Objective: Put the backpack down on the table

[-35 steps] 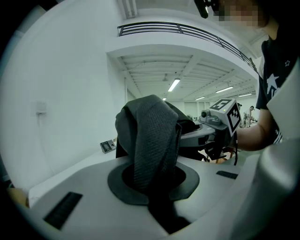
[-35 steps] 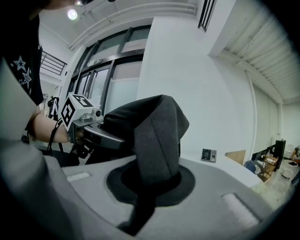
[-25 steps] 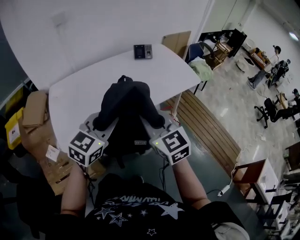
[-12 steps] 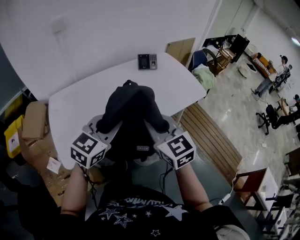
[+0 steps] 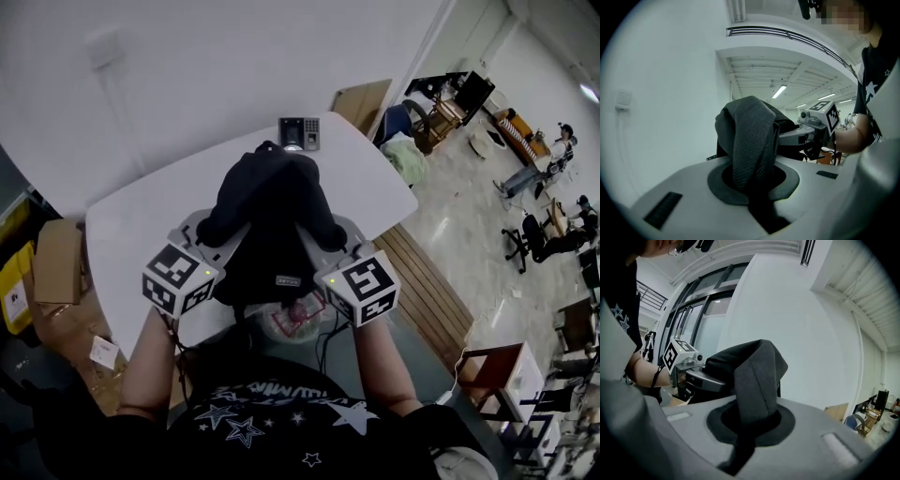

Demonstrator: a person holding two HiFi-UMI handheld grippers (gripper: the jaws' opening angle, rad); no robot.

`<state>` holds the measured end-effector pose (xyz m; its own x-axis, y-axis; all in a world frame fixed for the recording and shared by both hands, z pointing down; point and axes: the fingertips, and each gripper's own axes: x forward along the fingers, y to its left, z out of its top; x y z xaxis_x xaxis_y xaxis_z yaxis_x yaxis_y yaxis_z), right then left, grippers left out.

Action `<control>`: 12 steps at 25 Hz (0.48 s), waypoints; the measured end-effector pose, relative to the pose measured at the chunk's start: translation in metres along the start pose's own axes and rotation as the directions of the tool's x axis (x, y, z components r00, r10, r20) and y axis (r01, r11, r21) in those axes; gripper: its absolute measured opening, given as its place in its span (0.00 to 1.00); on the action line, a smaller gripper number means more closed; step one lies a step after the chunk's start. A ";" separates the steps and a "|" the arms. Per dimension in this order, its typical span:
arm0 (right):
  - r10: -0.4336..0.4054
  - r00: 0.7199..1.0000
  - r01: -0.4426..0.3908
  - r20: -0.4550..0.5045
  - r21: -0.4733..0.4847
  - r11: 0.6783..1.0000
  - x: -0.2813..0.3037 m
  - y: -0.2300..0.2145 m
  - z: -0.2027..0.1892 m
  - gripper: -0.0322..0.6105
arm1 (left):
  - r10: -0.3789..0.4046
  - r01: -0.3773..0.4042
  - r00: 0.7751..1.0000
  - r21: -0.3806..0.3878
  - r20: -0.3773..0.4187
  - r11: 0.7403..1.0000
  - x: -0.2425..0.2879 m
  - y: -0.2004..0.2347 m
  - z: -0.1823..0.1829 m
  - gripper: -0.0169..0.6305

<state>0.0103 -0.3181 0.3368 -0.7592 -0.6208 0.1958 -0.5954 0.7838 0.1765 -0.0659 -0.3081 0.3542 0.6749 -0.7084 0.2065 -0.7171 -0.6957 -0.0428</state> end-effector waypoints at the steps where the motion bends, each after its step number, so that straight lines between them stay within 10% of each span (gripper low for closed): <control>1: -0.007 1.000 0.007 -0.004 0.005 1.000 0.007 -0.004 0.000 0.07 | -0.005 0.005 1.000 0.005 0.004 1.000 0.004 0.008 0.000 0.10; 12: -0.060 0.998 0.060 -0.020 0.010 0.998 0.094 -0.050 0.006 0.07 | -0.034 0.034 0.999 0.018 0.016 0.999 0.045 0.102 0.000 0.10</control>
<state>-0.0332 -0.4162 0.3402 -0.7167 -0.6668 0.2041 -0.6427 0.7452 0.1778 -0.1088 -0.4103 0.3595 0.7019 -0.6859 0.1919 -0.6905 -0.7214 -0.0530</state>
